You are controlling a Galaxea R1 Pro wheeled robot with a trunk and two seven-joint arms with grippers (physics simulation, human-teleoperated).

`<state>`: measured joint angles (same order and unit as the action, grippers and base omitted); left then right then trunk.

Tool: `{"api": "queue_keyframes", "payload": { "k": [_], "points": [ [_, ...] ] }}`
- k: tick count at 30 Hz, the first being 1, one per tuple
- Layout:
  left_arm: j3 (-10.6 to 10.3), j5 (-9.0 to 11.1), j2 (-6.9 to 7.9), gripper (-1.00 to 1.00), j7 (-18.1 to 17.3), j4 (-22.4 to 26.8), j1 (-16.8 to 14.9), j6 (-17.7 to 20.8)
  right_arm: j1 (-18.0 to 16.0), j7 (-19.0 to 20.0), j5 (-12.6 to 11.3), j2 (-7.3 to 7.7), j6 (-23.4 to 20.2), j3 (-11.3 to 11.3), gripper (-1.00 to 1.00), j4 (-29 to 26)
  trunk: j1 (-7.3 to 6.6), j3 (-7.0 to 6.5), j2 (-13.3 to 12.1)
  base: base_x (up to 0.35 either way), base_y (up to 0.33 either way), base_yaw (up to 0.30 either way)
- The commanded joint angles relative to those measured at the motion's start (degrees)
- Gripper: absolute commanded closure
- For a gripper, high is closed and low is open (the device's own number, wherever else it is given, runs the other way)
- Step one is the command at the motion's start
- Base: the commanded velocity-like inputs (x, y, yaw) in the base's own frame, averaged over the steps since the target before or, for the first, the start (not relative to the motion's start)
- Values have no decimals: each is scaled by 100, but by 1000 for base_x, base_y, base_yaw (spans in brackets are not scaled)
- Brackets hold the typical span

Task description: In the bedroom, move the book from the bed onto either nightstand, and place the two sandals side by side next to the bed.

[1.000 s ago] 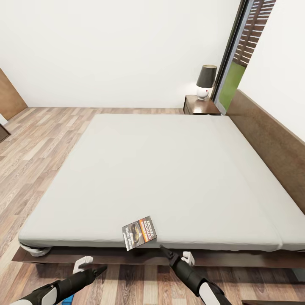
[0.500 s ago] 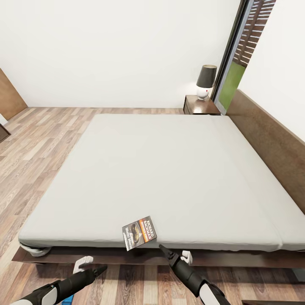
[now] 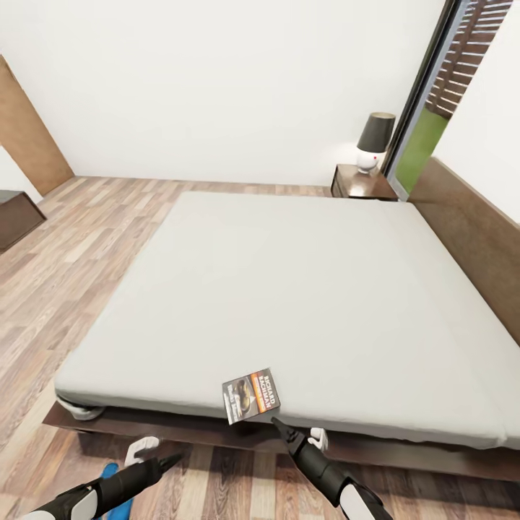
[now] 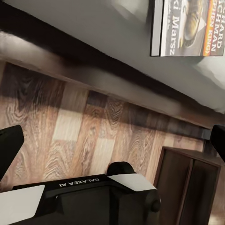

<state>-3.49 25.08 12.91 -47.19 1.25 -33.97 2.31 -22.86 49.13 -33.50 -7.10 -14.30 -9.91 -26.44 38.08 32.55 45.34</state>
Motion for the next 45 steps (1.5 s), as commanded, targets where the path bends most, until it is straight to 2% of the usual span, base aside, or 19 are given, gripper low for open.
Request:
{"api": "queue_keyframes", "payload": {
  "k": [1, 15, 34, 45],
  "points": [
    [-37, 49, 1, -100, -19, -2, -4, 24, -2, 18, -26, -4, -55, -28, -100, -2, 1, 5, 4, 0, 0, 289],
    [-37, 49, 1, -100, -19, -2, -4, 27, -1, 24, -28, -2, -55, -28, -100, -2, 1, 5, 4, 0, 0, 242],
    [-37, 49, 1, -100, -19, -2, 4, 25, 0, 27, -29, -2, -55, -28, -100, -5, 1, 5, 4, -3, 70, 9],
    [-37, 49, 1, -100, -19, -2, 5, 24, 1, 27, -29, -2, -55, -29, -100, -10, 1, 5, 4, -165, 39, 0]
  ]
}}
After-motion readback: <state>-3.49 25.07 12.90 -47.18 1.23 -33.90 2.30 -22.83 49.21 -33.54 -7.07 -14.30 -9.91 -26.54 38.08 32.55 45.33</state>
